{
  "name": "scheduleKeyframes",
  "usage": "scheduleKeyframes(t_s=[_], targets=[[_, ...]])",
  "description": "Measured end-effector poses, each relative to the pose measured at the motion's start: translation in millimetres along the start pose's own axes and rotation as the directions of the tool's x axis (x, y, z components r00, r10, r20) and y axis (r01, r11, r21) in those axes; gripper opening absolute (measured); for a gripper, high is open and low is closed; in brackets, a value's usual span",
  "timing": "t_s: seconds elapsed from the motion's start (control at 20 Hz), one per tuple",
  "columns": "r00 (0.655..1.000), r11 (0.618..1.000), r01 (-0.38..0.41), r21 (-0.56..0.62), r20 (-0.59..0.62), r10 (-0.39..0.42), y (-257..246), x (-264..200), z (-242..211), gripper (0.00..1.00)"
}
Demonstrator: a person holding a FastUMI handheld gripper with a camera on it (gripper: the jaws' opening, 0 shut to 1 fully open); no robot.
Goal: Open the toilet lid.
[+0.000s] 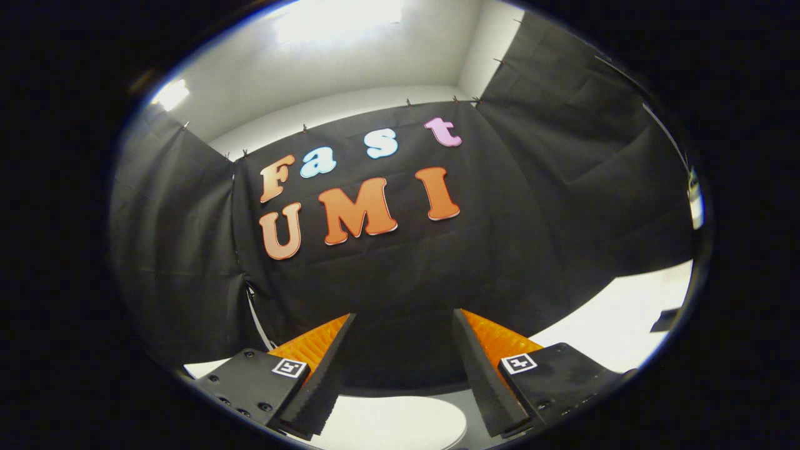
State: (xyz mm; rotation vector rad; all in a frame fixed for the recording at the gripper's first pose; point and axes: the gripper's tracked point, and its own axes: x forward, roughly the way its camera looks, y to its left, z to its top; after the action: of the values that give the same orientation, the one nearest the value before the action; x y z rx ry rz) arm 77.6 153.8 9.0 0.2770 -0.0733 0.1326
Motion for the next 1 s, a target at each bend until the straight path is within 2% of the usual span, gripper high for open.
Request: scheduleKeyframes(t_s=[0.2, 0.3, 0.5, 0.6, 0.75, 0.9, 1.0], targets=[[0.988, 0.991, 0.058, 0.121, -0.146, -0.04, -23, -23, -96, 0.98], [0.98, 0.979, 0.12, 0.166, -0.178, -0.089, -48, -39, -118, 0.98], [0.94, 0.928, 0.255, 0.271, -0.295, -0.173, -85, -76, -180, 0.98], [0.932, 0.896, 0.334, 0.292, -0.247, -0.266, -112, -73, -195, 0.98], [0.876, 0.847, 0.435, 0.306, -0.363, -0.319, -126, -83, -256, 0.98], [0.814, 0.821, 0.484, 0.303, -0.5, -0.295, -115, -105, -290, 0.99], [0.797, 0.816, 0.494, 0.302, -0.533, -0.285, -111, -106, -302, 0.99]])
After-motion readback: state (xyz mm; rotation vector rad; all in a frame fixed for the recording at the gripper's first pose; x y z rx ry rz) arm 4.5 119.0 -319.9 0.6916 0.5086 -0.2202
